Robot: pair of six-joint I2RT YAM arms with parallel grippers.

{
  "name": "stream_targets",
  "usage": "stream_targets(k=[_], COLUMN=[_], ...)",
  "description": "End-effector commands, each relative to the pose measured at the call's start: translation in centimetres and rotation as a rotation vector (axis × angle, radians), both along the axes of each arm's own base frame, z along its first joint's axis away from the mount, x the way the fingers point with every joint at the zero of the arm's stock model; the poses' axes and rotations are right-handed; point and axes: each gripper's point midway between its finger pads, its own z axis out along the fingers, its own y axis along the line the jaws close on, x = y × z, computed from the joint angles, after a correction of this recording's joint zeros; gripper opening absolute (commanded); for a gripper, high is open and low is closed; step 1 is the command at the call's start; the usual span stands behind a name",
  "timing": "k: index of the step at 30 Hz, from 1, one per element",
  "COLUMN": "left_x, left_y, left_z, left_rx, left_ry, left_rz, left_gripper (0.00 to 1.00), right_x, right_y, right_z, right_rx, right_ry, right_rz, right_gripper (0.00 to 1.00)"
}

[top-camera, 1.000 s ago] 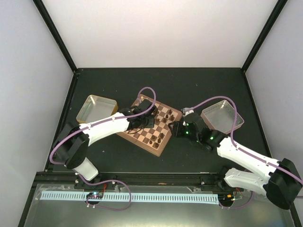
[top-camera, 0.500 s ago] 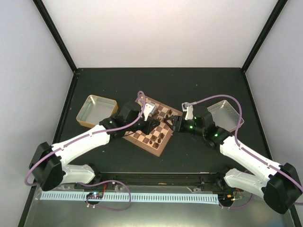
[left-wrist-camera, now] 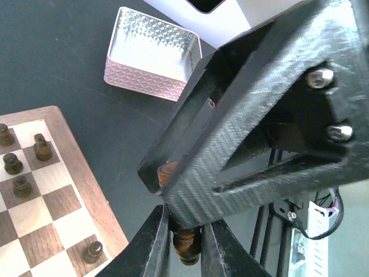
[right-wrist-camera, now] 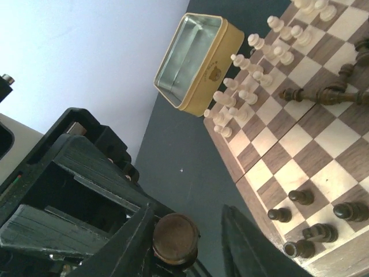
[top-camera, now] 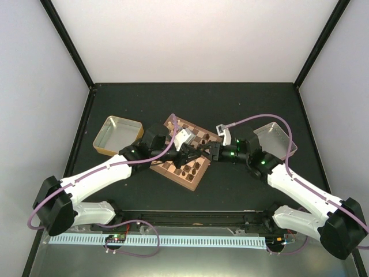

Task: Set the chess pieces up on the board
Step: Place the chess piece on the chessboard.

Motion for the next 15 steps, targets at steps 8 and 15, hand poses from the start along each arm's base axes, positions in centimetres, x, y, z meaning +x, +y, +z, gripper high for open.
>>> stream_targets(k=[8,15], left_x=[-0.6,0.3], left_y=[-0.4,0.4], left_z=[3.8,8.3], left_rx=[-0.156,-0.397], left_ry=[-0.011,0.282], left_rz=[-0.012,0.176], left_gripper=[0.31,0.69], right_x=[-0.1,0.0], right_y=[0.3,-1.0], right_z=[3.6,9.9], right_rx=[0.227,0.494], right_ry=[0.044,-0.064], right_rz=[-0.041,-0.106], right_gripper=[0.12,0.12])
